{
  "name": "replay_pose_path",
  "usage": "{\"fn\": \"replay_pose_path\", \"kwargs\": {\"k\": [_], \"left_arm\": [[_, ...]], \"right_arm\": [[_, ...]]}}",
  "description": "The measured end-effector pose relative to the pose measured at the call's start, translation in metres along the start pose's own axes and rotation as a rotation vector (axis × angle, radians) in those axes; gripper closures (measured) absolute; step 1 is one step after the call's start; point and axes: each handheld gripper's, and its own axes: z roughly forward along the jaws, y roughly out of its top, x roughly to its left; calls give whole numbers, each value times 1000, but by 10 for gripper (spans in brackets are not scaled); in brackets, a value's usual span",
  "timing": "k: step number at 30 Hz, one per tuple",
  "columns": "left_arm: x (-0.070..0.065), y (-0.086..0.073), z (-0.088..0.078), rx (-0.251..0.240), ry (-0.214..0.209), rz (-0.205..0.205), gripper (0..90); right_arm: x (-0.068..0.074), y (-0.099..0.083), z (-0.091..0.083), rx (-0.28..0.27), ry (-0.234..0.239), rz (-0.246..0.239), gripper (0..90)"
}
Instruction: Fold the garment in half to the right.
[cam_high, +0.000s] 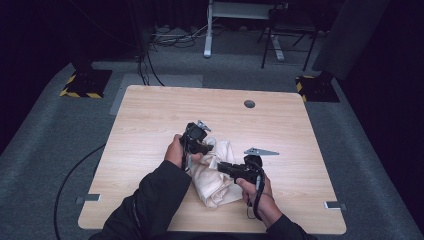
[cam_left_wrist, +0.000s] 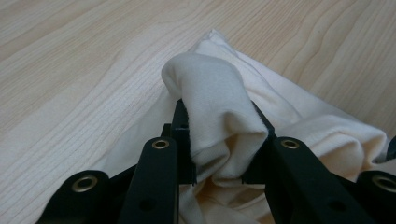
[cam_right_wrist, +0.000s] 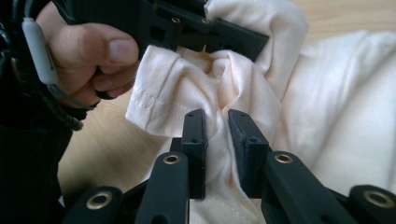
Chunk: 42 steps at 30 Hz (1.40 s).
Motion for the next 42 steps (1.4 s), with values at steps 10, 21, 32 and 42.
{"fn": "replay_pose_path", "kwargs": {"k": [10,21,32,42], "left_arm": [[2,1,20,-15,-22,-40,578],[-6,2,36,6,-8,-8,476],[-9,4,37,-33,-5,-10,275],[-2,13,1,-168,-1,-55,85]], "right_arm": [[-22,-14,-2,42,-41,48,760],[-35,-25,-4,87,-53,66,746],[-37,-27,-6,104,-47,52,730],[-32,-23,-11,110,-64,-5,675]]}}
